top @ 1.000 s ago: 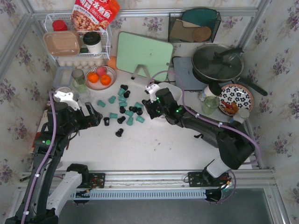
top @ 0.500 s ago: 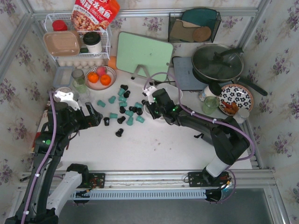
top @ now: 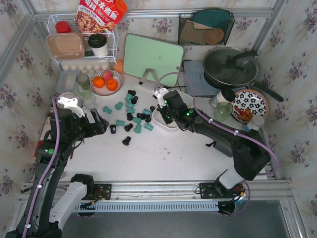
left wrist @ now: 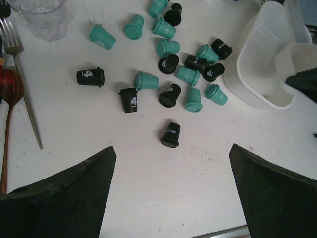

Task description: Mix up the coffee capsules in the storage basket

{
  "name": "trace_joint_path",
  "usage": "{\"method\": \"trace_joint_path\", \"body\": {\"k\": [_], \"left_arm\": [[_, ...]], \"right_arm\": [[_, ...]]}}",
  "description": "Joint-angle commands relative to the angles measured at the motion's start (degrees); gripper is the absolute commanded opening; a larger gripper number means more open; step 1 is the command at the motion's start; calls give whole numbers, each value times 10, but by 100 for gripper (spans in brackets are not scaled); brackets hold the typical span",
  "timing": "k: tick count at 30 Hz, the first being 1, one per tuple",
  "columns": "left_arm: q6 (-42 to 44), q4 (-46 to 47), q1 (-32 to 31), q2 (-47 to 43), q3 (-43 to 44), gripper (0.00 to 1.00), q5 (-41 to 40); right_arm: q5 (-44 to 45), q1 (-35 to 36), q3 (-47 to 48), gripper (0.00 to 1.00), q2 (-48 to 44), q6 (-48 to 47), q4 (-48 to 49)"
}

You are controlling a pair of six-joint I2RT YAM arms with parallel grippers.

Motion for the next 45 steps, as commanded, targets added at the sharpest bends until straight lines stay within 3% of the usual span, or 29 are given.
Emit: {"method": "trace_joint_path", "body": {"k": [1,7,12,14,18,24,28,32,35,38,41,45], "left_arm": [[3,14,0,1,-1,100,3],[3,13,0,0,-1,100,1],[3,13,-1,3,-3,99,-3],[3,13,0,7,-3,99,-2],[8,4,-3,21,5,100,-1],[13,-12,-11,43,19,99,-9],[10,-26,-19,64,32,99,-25],[-3,-48,-52,91,54,99,-57],[-15,-54,-98,104,62,99,-83],[-19,-33,-153,120,56,90,-100],[-32,14,-213,157,46,89,-129],[-20,77,-270,243,70,88,-146]], "right_arm": [[44,3,16,0,-44,6,-33],[191,5,-15,0,-155,64,-40],[400,4,-111,0,-282,184,-42],[441,3,-162,0,-337,220,-46],[476,2,-245,0,-433,323,-94],[538,2,-306,0,-534,586,-283],[551,2,-330,0,-556,739,-365],[539,1,-356,0,-535,833,-378],[516,1,-384,12,-491,868,-353],[511,-1,-382,23,-437,901,-355],[524,-2,-367,50,-412,904,-361],[519,-1,-377,67,-415,895,-344]]}}
